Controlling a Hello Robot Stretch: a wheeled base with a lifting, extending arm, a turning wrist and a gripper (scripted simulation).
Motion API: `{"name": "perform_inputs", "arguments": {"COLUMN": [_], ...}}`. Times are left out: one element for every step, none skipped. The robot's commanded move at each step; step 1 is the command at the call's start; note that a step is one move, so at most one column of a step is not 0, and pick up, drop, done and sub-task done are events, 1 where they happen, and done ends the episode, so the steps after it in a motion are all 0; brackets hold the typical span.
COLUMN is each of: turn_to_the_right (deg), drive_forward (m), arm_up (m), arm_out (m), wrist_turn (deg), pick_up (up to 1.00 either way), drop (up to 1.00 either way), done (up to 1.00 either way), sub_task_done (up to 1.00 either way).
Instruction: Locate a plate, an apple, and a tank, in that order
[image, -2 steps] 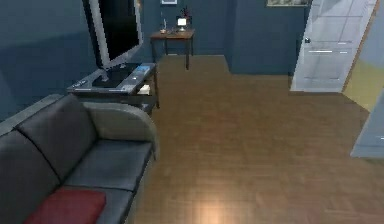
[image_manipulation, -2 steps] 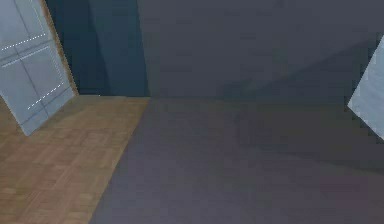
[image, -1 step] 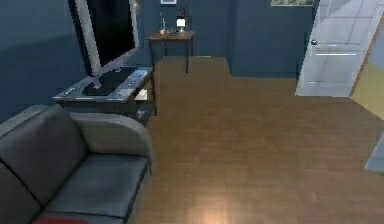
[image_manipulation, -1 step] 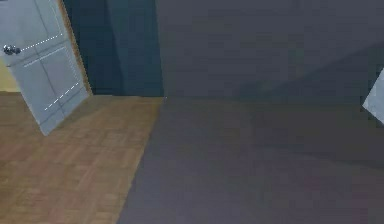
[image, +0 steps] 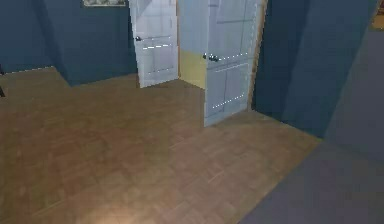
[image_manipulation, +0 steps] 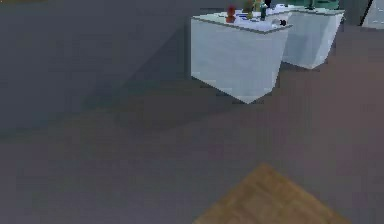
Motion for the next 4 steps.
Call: {"name": "perform_inputs", "arguments": {"turn_to_the_right": [45.0, 0.0, -45.0, -42.0], "drive_forward": [0.00, 0.05, 0.00, 0.00], "arm_up": [0.00, 0.00, 0.00, 0.00], "arm_out": [0.00, 0.00, 0.00, 0.00], "wrist_turn": [0.0, 0.0, 0.0, 0.0], "pick_up": [0.00, 0.00, 0.00, 0.00], "drop": [0.00, 0.00, 0.00, 0.00], "done": [0.00, 0.00, 0.00, 0.00], "sub_task_done": [0.00, 0.00, 0.00, 0.00]}}
